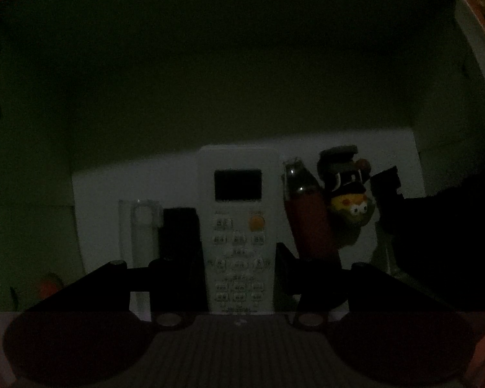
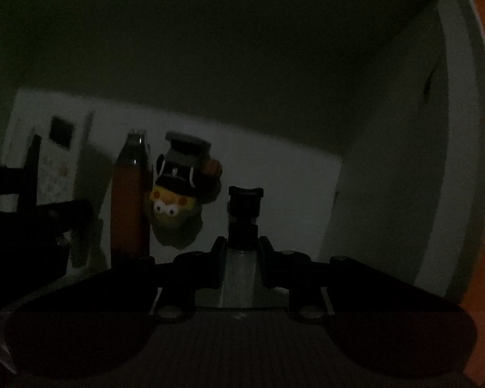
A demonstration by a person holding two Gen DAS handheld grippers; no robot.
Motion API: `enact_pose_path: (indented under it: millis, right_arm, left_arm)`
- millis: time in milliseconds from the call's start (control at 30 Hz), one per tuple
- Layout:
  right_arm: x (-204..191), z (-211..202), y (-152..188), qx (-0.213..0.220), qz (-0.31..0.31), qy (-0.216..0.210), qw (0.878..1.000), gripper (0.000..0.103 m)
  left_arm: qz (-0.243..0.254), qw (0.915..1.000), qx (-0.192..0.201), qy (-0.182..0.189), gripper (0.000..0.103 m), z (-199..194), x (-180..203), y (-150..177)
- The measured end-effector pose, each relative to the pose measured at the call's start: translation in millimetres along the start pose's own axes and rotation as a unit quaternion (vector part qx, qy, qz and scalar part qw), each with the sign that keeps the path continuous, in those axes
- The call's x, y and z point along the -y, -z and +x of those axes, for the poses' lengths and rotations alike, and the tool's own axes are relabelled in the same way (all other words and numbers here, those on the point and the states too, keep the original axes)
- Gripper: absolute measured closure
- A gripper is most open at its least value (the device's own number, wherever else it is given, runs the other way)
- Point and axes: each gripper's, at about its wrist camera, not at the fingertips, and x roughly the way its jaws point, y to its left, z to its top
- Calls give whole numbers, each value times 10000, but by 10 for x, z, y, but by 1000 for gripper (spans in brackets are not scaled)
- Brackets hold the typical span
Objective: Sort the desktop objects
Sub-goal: 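Lower the vial and remote into the box and open both tools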
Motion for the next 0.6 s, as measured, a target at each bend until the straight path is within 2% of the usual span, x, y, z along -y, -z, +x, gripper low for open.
enact_pose_path:
  millis: [33,167,233,533,600]
  right_arm:
    - [6,9,6,-26,38,-36,10000,75]
    - [47,-38,12,47,78,-51,9999,69]
    - [78,-108,-2,58,97,-102,9999,67]
    - [165,-651,-115,476,285,-471,9973,62]
    - [11,-826,-316,602,321,-511,9964,59]
  left_arm:
    - [-51,10000,-2,16,52,-3,-13,6]
    - [-60,10000,38,15,40,-56,-31,28]
    - [-119,9999,29,41,27,-112,-55,38]
    - [-367,9984,257,336,18,-496,-176,63]
    - [-438,9976,361,395,17,-601,-191,15]
